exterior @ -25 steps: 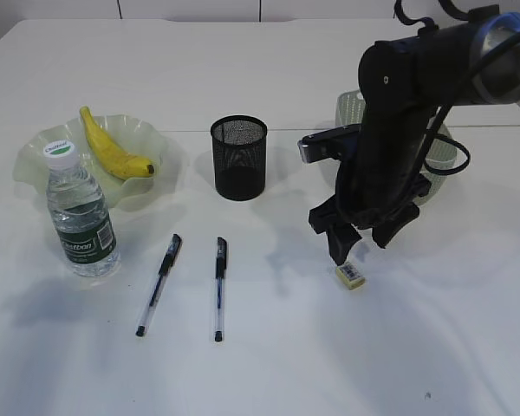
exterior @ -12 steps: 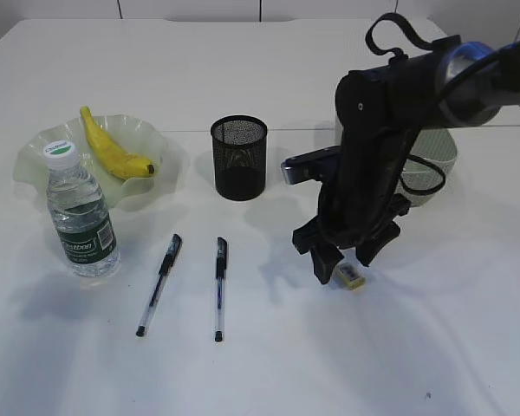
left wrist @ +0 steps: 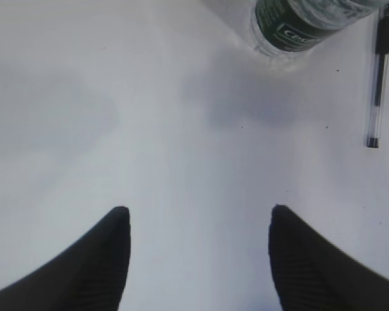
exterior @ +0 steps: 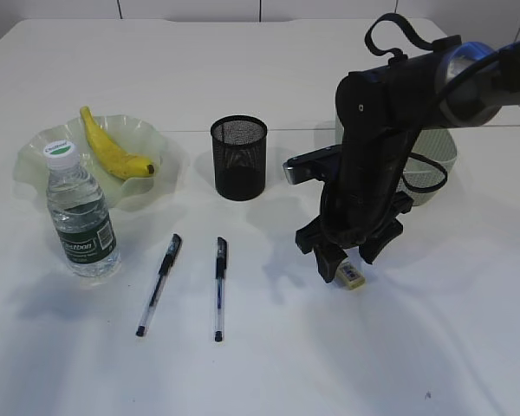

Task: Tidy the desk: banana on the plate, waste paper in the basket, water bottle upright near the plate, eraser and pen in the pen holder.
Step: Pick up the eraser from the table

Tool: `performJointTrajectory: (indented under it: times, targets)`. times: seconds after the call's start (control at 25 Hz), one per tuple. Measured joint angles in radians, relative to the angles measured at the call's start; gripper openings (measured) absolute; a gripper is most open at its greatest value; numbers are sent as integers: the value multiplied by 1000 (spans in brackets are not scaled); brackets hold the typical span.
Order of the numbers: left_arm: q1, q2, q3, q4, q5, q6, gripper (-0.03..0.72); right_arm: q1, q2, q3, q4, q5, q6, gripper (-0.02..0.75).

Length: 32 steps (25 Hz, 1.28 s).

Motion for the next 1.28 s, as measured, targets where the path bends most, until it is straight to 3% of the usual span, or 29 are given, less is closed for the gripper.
performJointTrajectory:
  times: [1.28]
  targets:
    - [0, 0, 0, -14, 3, 2, 470, 0, 33, 0, -6, -29, 16, 522]
